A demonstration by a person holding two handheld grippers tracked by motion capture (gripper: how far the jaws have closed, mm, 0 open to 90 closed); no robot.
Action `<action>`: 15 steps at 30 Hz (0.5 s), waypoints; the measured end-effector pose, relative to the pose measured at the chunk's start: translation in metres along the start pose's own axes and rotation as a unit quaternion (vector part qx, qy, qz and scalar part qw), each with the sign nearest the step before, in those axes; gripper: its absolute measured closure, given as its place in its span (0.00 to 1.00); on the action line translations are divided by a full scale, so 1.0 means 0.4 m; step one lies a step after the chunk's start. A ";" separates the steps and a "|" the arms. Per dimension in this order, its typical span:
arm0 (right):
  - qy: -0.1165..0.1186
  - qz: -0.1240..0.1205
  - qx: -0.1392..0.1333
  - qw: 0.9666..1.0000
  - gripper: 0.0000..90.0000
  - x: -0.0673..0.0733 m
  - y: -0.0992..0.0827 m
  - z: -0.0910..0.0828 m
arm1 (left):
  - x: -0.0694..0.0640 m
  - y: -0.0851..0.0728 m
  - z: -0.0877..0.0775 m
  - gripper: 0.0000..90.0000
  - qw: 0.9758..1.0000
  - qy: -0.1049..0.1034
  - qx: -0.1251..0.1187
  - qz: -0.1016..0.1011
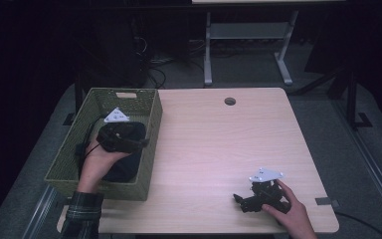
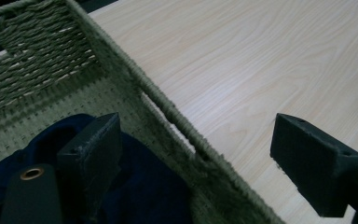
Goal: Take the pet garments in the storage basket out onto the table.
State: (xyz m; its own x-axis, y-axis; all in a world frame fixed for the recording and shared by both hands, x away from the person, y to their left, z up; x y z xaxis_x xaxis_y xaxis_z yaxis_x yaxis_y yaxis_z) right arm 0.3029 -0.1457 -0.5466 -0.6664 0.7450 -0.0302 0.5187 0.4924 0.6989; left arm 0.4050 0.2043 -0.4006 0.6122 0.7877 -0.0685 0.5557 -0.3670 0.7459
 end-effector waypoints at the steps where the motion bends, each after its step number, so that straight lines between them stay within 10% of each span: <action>1: 0.000 0.000 0.000 1.000 0.00 0.000 0.000 0.000 | 0.004 -0.002 -0.002 0.18 1.000 0.000 0.001 -0.001; 15: 0.000 0.000 0.000 1.000 0.00 0.000 0.000 0.000 | 0.077 -0.036 -0.029 0.18 0.999 0.037 0.014 -0.015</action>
State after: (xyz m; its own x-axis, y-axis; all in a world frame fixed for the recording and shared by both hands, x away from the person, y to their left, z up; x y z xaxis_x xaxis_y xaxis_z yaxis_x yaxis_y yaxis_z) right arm 0.3029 -0.1457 -0.5466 -0.6666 0.7447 -0.0310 0.5183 0.4931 0.6987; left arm 0.4092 0.2397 -0.4058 0.5519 0.8329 -0.0404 0.5897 -0.3555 0.7252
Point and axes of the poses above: each handheld gripper's, and its own axes: z roughly forward along the jaws, y roughly out of its top, x roughly to its left, the point moved 9 cm from there along z, roughly forward along the jaws, and after that the axes turned 6 degrees about -z, right-handed, at the moved point
